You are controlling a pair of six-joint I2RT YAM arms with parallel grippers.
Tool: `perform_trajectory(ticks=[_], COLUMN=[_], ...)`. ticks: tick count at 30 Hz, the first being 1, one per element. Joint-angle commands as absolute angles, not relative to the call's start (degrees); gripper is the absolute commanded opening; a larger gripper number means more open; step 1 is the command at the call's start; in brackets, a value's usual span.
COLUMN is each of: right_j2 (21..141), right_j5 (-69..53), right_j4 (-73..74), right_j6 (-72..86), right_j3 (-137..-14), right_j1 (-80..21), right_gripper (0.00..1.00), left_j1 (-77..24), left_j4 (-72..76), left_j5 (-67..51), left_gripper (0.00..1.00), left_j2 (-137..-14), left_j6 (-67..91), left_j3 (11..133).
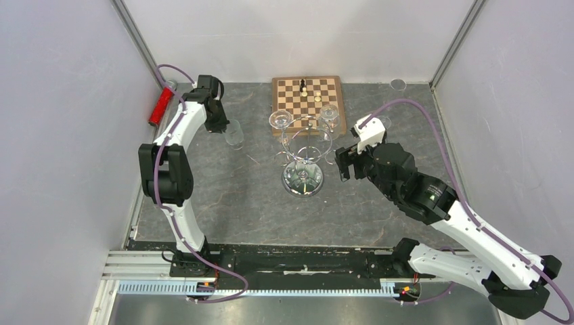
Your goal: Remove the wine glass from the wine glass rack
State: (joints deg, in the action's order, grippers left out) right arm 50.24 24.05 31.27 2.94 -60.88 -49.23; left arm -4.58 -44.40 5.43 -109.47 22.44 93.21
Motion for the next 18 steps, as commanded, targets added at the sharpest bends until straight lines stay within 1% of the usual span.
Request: perform_trajectory(ticks=[1,2,3,8,12,13,16,18], right_j2=[51.2,51.5,51.9,53.9,55.5,55.8,57.6,59.4], right_j5=[24.8,24.8,24.9,25.6,27.3,27.9,29.4,29.6], right_j4=[29.7,29.9,30.1,30.9,31.4,31.4,32.0,32.8], right_j6=[2.3,2.4,2.4,2.2,1.7,1.5,0.9,0.5], right_j3=[-61.3,-61.6,-62.1,-64.6,-67.3,-68.1,-71.2,-74.2], right_j1=[-49.0,-49.0,-49.1,-49.0,-49.1,-49.1,-49.0,-49.0], right_gripper=[0.84,0.84,0.85,0.85,0.85,0.85,0.86,0.86], left_j1=[-4.2,-4.2,-4.2,-4.2,-4.2,-4.2,-4.2,-4.3], left_j4=[-41.5,-41.6,-41.6,-42.0,-42.9,-43.2,-43.4,-43.3], left_j5=[4.0,4.0,4.0,4.4,4.2,4.1,3.1,2.2], left_gripper=[0.17,0.24,0.27,0.37,0.54,0.6,0.71,0.75], left_j2=[-108.2,-107.8,-107.6,-105.7,-103.6,-102.8,-100.3,-98.3], left_j6=[19.3,19.2,18.9,18.1,17.8,17.8,18.0,18.3], left_j3=[95.0,94.8,94.7,94.1,94.0,93.9,92.8,91.8])
